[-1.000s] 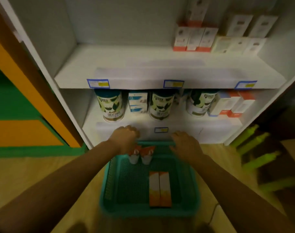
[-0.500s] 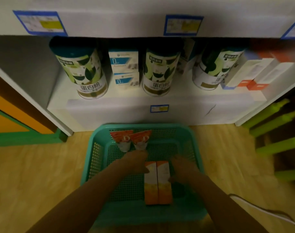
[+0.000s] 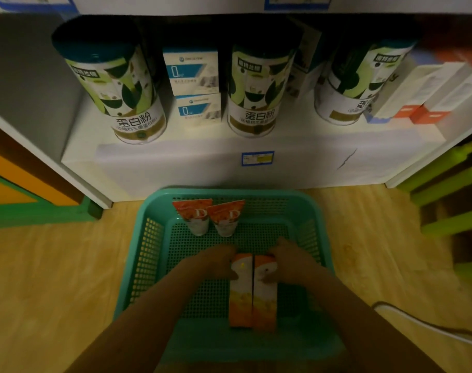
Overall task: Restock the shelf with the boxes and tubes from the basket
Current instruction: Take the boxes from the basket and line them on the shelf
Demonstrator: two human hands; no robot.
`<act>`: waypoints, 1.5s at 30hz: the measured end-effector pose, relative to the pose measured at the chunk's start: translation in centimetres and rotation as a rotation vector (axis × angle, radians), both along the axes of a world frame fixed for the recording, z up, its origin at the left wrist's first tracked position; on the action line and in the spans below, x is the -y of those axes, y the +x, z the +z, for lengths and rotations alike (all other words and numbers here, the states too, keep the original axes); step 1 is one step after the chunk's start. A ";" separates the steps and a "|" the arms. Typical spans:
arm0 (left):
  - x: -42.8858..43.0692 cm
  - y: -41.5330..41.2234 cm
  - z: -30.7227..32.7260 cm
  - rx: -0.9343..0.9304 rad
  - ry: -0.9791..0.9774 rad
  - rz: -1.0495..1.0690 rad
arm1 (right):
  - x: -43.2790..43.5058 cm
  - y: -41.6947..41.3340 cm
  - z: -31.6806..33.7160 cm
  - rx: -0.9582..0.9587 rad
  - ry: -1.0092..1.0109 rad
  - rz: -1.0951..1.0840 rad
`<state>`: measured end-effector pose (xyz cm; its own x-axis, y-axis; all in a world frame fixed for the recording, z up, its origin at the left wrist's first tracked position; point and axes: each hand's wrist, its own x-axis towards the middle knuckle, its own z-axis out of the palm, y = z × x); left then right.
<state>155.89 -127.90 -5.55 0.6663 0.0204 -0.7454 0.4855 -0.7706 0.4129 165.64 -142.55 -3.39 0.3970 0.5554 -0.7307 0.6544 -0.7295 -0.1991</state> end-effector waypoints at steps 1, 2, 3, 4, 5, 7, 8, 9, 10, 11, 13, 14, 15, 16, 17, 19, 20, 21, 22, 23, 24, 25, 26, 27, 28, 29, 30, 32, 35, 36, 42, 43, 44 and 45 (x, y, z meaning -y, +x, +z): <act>0.1 0.1 0.0 -0.002 -0.025 0.002 | 0.1 0.2 0.4 -0.012 0.006 0.007; 0.3 0.2 0.1 -0.008 -0.035 -0.008 | 0.2 0.3 0.8 -0.024 0.008 0.014; 0.4 0.2 0.1 -0.005 -0.036 -0.029 | 0.3 0.4 1.1 -0.033 0.011 0.021; 0.5 0.3 0.1 -0.002 -0.037 -0.045 | 0.5 0.6 1.5 -0.041 0.013 0.025; 0.6 0.4 0.0 0.001 -0.043 -0.055 | 0.6 0.8 1.7 -0.048 0.012 0.029; 0.6 0.6 0.2 0.003 -0.047 -0.051 | 0.8 1.0 2.2 -0.053 0.000 0.051; 0.6 0.8 0.4 0.002 -0.043 -0.046 | 0.9 1.0 2.4 -0.055 -0.009 0.059; 0.5 0.9 0.6 -0.005 -0.044 -0.041 | 1.0 1.0 2.6 -0.057 -0.013 0.062; 0.5 0.9 0.8 -0.010 -0.053 -0.034 | 1.1 0.9 2.7 -0.058 -0.011 0.062; 0.4 0.9 1.2 -0.008 -0.069 -0.027 | 1.2 0.8 3.0 -0.058 -0.008 0.062; 0.4 0.7 2.3 0.011 -0.101 -0.003 | 1.4 0.5 3.8 -0.045 0.000 0.067; 0.3 0.6 3.0 0.021 -0.111 0.000 | 1.4 0.3 4.4 -0.028 0.008 0.073; 0.1 0.5 3.8 0.036 -0.115 -0.006 | 1.4 0.2 5.2 -0.005 0.022 0.078; -0.1 0.4 4.8 0.050 -0.107 -0.015 | 1.3 0.2 6.1 0.021 0.035 0.081; -0.4 0.3 6.0 0.069 -0.087 -0.025 | 1.2 0.1 7.2 0.046 0.050 0.081; -0.9 0.2 8.9 0.119 -0.025 -0.056 | 0.8 0.1 9.8 0.078 0.089 0.057; -1.2 0.2 10.5 0.151 0.006 -0.074 | 0.7 0.1 11.3 0.094 0.112 0.045; -1.4 0.1 12.3 0.182 0.034 -0.087 | 0.5 0.1 13.0 0.115 0.131 0.044; -1.6 0.0 14.2 0.219 0.057 -0.092 | 0.3 0.1 14.8 0.140 0.143 0.050; -1.9 -0.1 16.2 0.255 0.075 -0.085 | 0.2 0.1 16.6 0.167 0.158 0.059; -2.2 -0.4 18.1 0.294 0.092 -0.071 | 0.0 0.1 18.4 0.188 0.179 0.056; -2.5 -0.6 20.3 0.336 0.113 -0.049 | -0.1 0.1 20.3 0.207 0.203 0.051; -2.7 -1.0 22.5 0.383 0.135 -0.024 | -0.1 0.0 22.2 0.230 0.226 0.047; -3.0 -1.4 24.7 0.430 0.155 -0.005 | -0.2 -0.2 24.1 0.262 0.251 0.049; -3.2 -1.9 27.0 0.477 0.180 -0.002 | -0.2 -0.4 26.1 0.296 0.276 0.051; -3.5 -2.3 29.3 0.524 0.215 -0.016 | -0.2 -0.7 28.1 0.329 0.304 0.056; -3.7 -2.7 31.6 0.567 0.255 -0.035 | -0.2 -1.0 30.2 0.362 0.327 0.064; -4.1 -3.4 36.0 0.628 0.330 -0.045 | -0.2 -1.5 34.3 0.438 0.361 0.097; -4.6 -4.5 42.4 0.700 0.407 -0.035 | -0.2 -1.9 40.5 0.518 0.451 0.117; -4.7 -4.9 44.5 0.723 0.425 -0.034 | -0.3 -2.1 42.5 0.537 0.470 0.120; -4.9 -7.4 55.5 0.859 0.563 -0.005 | -0.9 -3.1 52.6 0.659 0.550 0.154; -4.9 -7.7 56.9 0.882 0.581 -0.001 | -1.0 -3.3 54.0 0.686 0.566 0.165; -4.9 -8.0 58.1 0.905 0.603 0.003 | -1.2 -3.4 55.3 0.710 0.584 0.172; -5.0 -8.1 59.3 0.930 0.628 0.008 | -1.4 -3.4 56.5 0.730 0.597 0.173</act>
<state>147.79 -122.88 53.74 0.9566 0.2247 0.1858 0.1968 -0.9678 0.1572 162.22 -141.19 53.14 0.5197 0.8499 0.0875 0.8534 -0.5211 -0.0069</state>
